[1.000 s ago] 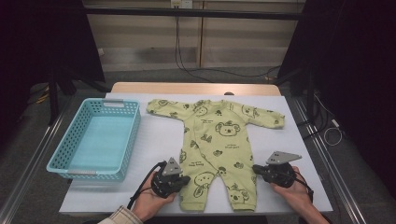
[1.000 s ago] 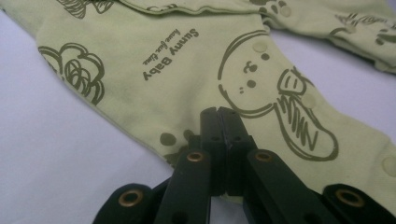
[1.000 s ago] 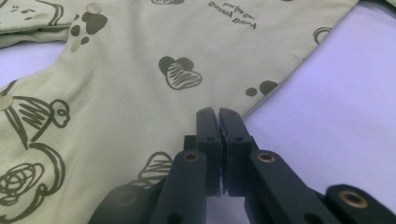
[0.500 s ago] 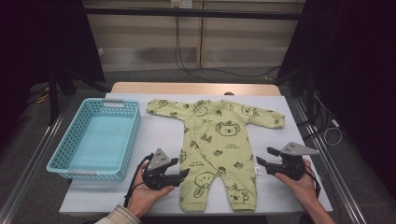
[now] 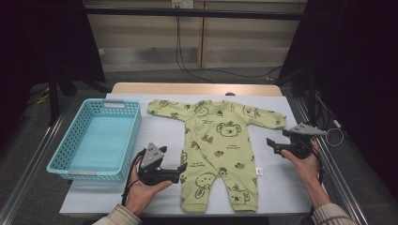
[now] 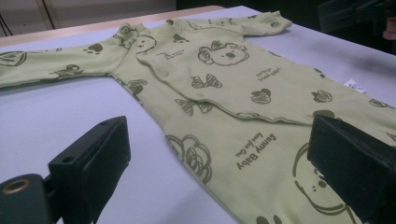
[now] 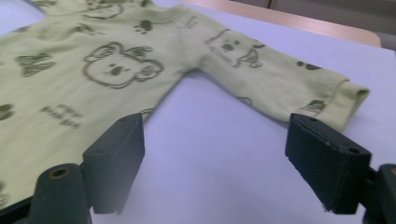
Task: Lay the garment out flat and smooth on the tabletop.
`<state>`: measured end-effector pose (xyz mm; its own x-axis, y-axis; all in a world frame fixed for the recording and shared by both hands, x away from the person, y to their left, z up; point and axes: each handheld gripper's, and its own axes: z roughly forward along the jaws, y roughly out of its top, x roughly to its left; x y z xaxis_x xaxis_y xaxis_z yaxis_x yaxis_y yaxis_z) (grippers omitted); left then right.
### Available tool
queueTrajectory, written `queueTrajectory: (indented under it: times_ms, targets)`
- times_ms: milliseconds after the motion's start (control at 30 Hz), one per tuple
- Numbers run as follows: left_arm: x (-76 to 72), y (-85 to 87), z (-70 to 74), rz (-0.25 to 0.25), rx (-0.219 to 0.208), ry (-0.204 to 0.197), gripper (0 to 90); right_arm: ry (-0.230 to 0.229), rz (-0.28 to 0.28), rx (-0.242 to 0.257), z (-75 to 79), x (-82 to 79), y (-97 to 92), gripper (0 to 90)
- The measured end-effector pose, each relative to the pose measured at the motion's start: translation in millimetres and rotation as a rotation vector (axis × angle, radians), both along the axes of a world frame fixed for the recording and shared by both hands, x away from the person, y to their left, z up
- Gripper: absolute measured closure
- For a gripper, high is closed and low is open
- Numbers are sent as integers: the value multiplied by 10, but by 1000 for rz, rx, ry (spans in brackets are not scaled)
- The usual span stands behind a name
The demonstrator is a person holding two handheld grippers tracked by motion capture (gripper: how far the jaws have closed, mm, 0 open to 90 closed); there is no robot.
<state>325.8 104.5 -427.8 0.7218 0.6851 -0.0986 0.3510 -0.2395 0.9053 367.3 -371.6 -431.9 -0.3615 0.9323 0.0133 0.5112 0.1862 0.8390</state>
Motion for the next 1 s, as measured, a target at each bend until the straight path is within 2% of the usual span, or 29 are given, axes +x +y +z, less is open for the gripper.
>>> queueTrajectory:
  times_ms: [67, 133, 167, 200, 300, 400, 467, 500, 533, 567, 667, 700, 733, 800, 900, 1000]
  targets:
    - [12, 2, -2, 4, -16, 5, 51, -23, -41, -7, -49, 111, -61, 234]
    - [22, 20, 5, -1, 1, -4, 48, -1, -78, -66, -86, 248, -104, 256]
    - [17, 17, 6, 4, -11, -5, 47, -11, -102, -60, -104, 304, -132, 283]
    - [13, 8, 4, 10, -29, 0, 46, 2, -114, -59, -113, 368, -162, 290]
    - [15, 18, 6, 4, -27, 1, 46, 2, -150, -79, -129, 523, -212, 332]
    - [15, 15, 4, 3, -24, 3, 46, 15, -178, -102, -143, 659, -263, 370]
    - [11, 11, 4, 1, -21, -3, 48, 27, -199, -97, -181, 748, -301, 401]
    - [13, 14, 4, -5, -9, -5, 50, 34, -207, -107, -212, 793, -321, 415]
    - [5, 3, 2, -1, -23, -1, 53, 50, -223, -114, -236, 825, -328, 439]
    - [5, 7, 3, -3, -13, -4, 54, 51, -231, -124, -258, 857, -343, 465]
    - [1, 5, 4, -2, -8, -7, 55, 81, -254, -146, -314, 926, -363, 619]
    - [-4, 0, 3, 2, -11, -5, 57, 93, -254, -133, -308, 933, -363, 682]
    - [1, 8, 5, -6, 9, -13, 58, 69, -238, -149, -302, 941, -370, 755]
    - [-5, -1, -2, -10, 9, -11, 58, 59, -254, -164, -296, 953, -356, 825]
    - [-18, -8, 3, -9, 10, -16, 60, 38, -268, -190, -307, 966, -381, 855]
    - [-18, -3, 5, -7, 12, -18, 60, 16, -297, -188, -297, 973, -413, 864]
